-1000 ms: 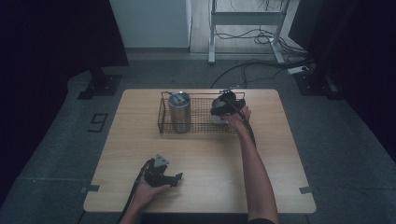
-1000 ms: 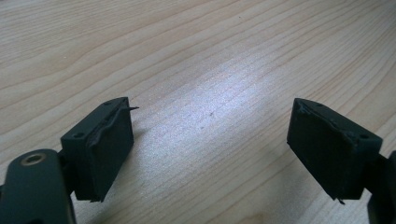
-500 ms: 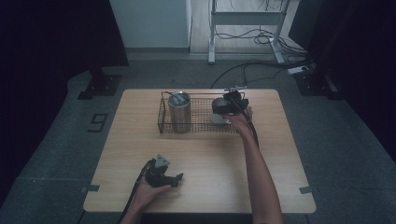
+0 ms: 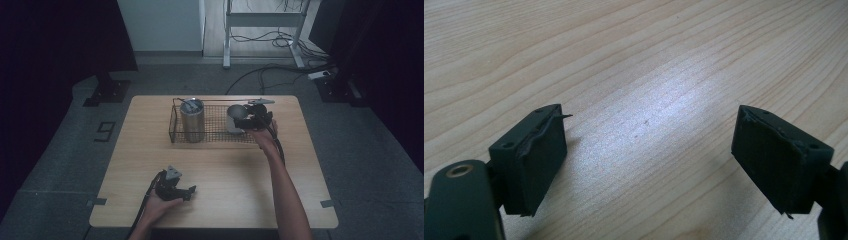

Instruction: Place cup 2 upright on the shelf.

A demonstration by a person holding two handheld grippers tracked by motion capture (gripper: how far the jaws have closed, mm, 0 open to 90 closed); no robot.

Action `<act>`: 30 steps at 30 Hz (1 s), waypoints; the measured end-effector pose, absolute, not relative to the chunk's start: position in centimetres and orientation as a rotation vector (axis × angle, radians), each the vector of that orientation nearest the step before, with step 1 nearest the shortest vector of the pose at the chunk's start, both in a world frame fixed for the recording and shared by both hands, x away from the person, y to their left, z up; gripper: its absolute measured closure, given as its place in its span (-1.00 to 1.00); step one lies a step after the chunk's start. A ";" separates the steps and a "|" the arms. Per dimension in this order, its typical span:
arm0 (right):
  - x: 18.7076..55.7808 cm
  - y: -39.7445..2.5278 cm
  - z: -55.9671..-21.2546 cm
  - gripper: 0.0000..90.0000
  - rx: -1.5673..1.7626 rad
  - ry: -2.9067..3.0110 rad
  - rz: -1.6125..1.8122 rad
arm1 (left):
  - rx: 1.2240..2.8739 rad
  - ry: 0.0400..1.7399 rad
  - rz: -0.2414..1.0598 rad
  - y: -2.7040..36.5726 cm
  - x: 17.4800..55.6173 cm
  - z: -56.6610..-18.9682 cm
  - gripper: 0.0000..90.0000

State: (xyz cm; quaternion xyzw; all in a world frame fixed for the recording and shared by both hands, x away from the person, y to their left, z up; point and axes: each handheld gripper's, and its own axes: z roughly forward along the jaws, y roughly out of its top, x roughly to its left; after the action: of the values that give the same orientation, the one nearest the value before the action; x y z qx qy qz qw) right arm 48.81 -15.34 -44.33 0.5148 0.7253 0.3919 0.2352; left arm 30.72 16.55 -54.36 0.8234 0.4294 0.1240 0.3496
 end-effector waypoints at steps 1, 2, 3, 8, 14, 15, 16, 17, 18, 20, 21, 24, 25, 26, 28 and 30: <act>48.4 -15.6 -44.4 -0.89 1.405 1.991 1.081 | 2.134 1.113 0.321 16.6 30.7 -54.4 -0.67; 48.1 -15.7 -44.5 -0.88 1.402 1.991 1.088 | 2.133 1.113 0.322 16.5 30.7 -54.4 -0.67; 47.7 -15.9 -44.6 -0.87 1.398 1.990 1.098 | 2.135 1.113 0.321 16.6 30.7 -54.4 -0.67; 45.6 -16.6 -45.0 -0.79 1.376 1.999 1.129 | 2.129 1.121 0.326 16.8 30.8 -54.3 -0.67; 42.9 -17.5 -45.8 -0.75 1.356 1.992 1.162 | 2.124 1.137 0.331 17.1 30.9 -54.3 -0.67; 42.5 -17.6 -45.9 -0.75 1.353 1.988 1.169 | 2.125 1.138 0.332 17.1 31.0 -54.3 -0.67; 42.1 -17.8 -46.0 -0.75 1.355 1.986 1.177 | 2.125 1.138 0.333 17.1 31.0 -54.4 -0.67; 41.8 -17.9 -46.1 -0.74 1.352 1.983 1.182 | 2.123 1.139 0.334 17.1 31.0 -54.4 -0.67; 41.2 -18.0 -46.2 -0.74 1.349 1.975 1.188 | 2.123 1.139 0.334 17.1 31.0 -54.4 -0.67; 40.3 -18.3 -46.4 -0.72 1.349 1.964 1.206 | 2.123 1.140 0.336 17.2 31.0 -54.4 -0.67; 39.9 -18.5 -46.5 -0.72 1.347 1.961 1.211 | 2.123 1.141 0.335 17.2 31.0 -54.4 -0.67; 38.2 -19.0 -47.1 -0.71 1.350 1.945 1.228 | 2.125 1.141 0.337 17.2 31.0 -54.4 -0.67; 37.7 -19.2 -47.3 -0.71 1.350 1.947 1.231 | 2.126 1.139 0.337 17.2 31.0 -54.4 -0.67; 37.1 -19.4 -47.5 -0.71 1.348 1.948 1.233 | 2.124 1.141 0.337 17.2 31.0 -54.4 -0.67; 36.2 -19.7 -47.9 -0.71 1.348 1.950 1.239 | 2.125 1.142 0.338 17.2 31.0 -54.4 -0.67; 35.3 -20.2 -48.4 -0.70 1.355 1.952 1.240 | 2.126 1.142 0.339 17.2 31.0 -54.4 -0.67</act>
State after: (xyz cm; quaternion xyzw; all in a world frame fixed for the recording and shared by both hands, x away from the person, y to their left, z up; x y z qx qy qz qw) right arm 35.31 -20.17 -48.40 0.4923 0.7090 0.4504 0.2284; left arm 30.98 17.20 -54.37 0.8187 0.4399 0.1306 0.3452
